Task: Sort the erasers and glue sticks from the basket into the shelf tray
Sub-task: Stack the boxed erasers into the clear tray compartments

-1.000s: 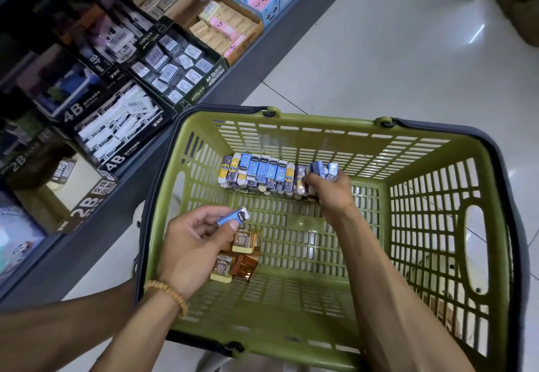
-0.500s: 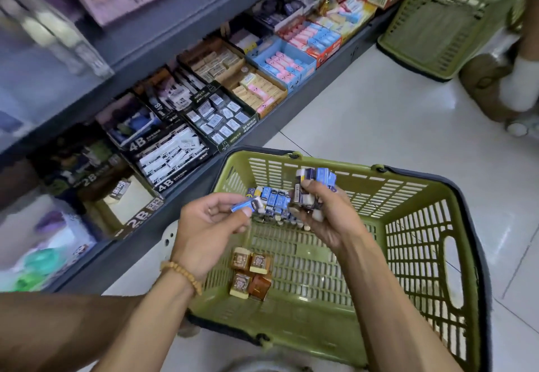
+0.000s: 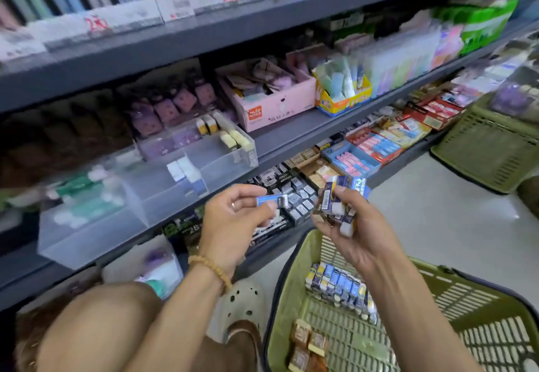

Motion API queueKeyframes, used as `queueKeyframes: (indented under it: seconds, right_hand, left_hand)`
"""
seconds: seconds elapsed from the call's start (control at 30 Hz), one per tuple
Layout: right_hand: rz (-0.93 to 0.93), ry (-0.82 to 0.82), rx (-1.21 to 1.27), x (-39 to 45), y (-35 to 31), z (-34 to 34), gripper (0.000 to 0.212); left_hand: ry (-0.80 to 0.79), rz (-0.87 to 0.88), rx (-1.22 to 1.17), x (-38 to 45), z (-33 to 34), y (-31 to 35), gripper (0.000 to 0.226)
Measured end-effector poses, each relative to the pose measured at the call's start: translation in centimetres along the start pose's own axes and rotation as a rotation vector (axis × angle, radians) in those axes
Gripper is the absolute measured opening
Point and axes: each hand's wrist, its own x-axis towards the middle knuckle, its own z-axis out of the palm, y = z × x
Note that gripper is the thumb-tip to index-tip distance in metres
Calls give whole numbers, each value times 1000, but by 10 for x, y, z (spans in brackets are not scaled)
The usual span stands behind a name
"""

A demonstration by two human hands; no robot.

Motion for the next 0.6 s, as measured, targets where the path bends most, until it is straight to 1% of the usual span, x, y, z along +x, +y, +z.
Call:
queueKeyframes:
  seconds: [0.07,0.17,0.3,0.37,0.5,0.6]
  right_hand:
    - [-1,-13,-23,3,-1,26,28]
    - [7,-53,-72,8,1,66,31]
    - [12,-95,-108,17,6,106,22]
    - [6,-116,-133,21,8,120,20]
    - [6,-126,-166,26,13,133,16]
    - [6,-131,-180,27,16,134,12]
  left_hand:
    - [36,32,1,9,-17,19,20]
    - [66,92,43,28,-49,43,21]
    - [103,182,235,56,-99,67,27]
    - [108,198,340,68,-122,75,28]
    - [14,130,560,85,-149,81,27]
    - [-120,110,691,95,-150,80,26]
